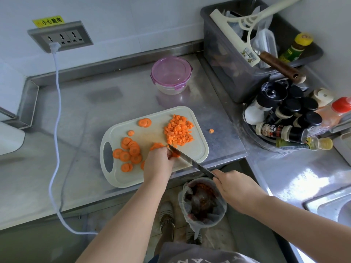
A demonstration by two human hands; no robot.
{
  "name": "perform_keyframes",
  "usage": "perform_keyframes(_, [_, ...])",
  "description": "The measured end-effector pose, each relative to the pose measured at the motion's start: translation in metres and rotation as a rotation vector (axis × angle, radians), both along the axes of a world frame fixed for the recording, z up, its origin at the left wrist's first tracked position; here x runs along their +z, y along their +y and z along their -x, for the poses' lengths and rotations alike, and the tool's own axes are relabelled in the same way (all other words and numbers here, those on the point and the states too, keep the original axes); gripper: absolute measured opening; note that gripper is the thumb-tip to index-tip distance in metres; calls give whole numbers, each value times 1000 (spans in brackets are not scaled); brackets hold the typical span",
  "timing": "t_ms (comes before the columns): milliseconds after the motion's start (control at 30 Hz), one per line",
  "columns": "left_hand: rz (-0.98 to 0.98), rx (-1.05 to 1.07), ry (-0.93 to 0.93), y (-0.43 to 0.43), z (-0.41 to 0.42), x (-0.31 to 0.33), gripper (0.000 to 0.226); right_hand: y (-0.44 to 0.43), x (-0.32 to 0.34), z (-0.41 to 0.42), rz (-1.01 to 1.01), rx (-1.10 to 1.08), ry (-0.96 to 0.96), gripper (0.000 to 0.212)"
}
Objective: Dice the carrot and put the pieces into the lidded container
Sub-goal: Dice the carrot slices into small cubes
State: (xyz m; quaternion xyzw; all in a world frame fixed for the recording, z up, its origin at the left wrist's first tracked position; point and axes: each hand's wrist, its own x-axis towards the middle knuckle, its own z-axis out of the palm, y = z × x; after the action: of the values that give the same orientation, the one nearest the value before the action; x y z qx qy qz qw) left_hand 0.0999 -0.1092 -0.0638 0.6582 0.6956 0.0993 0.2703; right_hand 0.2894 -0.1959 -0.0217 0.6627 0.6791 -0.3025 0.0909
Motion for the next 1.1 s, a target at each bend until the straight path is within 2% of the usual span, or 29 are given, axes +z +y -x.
perform_keyframes(200, [20,5,5,2,0,-1,13,6,-7,2,45,29,-68,21])
perform_keyframes(400, [17,-2,20,2,0,-3,14,5,-6,0,35,6,-42,26])
perform_keyframes(667, [-53,-29,69,8,-13,-9,18,12,1,-14,-68,-22,-32,27])
perform_keyframes(800, [-71,-28,-1,14,-19,-10,12,16,5,-19,-150,-29,-12,26])
perform_keyframes(867, [-80,-2,-99,14,-16,-7,10,18,4,-22,-193,-24,-20,28])
perform_keyframes(1000, [-163,199,-301,24,17,11,15,23,2,-24,-265,18,-87,31])
perform_keyframes(1100, [-210,139,-337,38,35,29,28,26,3,-23,-314,73,-132,27])
